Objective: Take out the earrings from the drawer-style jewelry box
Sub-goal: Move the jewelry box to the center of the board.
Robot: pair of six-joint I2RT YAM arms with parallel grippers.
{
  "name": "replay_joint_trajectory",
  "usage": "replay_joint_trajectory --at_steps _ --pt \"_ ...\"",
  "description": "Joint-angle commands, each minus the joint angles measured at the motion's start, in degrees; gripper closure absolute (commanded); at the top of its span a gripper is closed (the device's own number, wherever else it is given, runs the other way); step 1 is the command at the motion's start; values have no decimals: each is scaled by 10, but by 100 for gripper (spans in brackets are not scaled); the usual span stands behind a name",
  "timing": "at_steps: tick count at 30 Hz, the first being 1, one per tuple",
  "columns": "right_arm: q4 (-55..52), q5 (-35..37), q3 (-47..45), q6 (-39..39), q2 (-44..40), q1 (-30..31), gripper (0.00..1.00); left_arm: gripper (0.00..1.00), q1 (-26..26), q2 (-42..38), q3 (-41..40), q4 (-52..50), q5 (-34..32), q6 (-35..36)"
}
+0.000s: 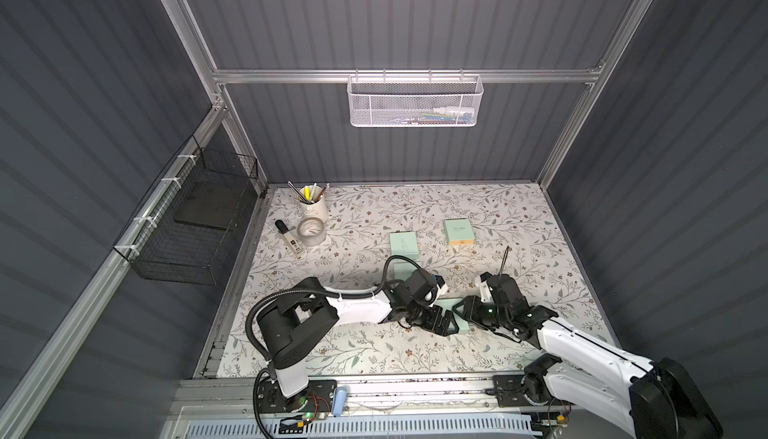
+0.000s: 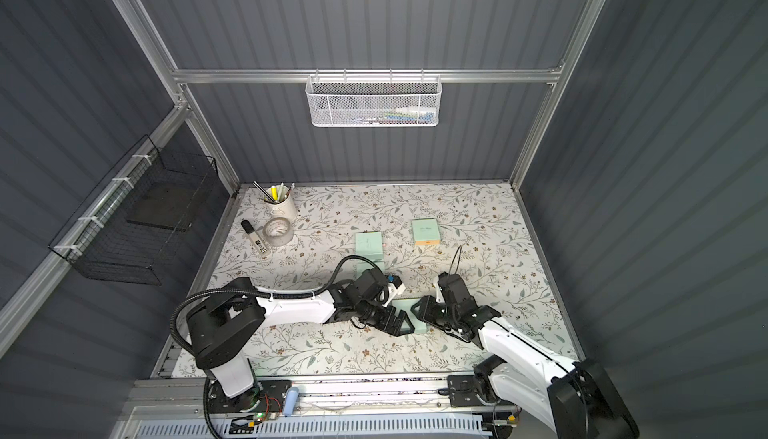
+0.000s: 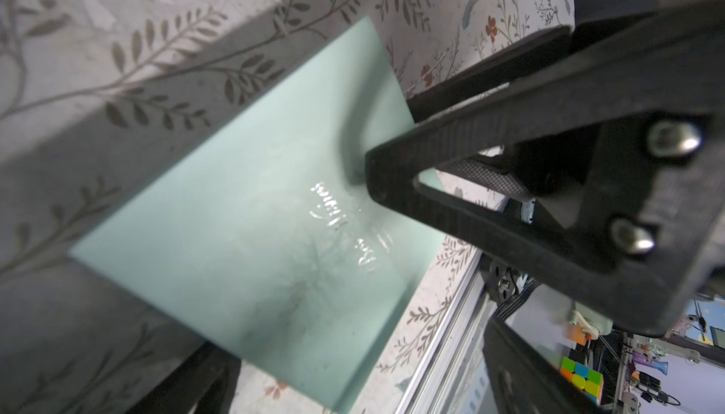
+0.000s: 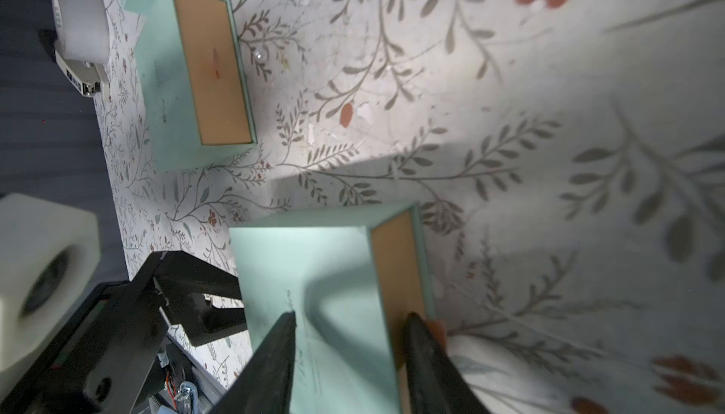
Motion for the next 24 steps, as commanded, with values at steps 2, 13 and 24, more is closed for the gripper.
replay_joint_trajectory --at_steps 2,13,24 --pt "26 -15 5 44 34 49 53 4 -8 -51 -35 -7 -26 -7" --pt "99 25 56 94 138 160 53 1 -6 -149 -97 -64 -136 -36" --pt "147 39 113 106 233 203 54 0 23 -210 -141 -101 -177 -57"
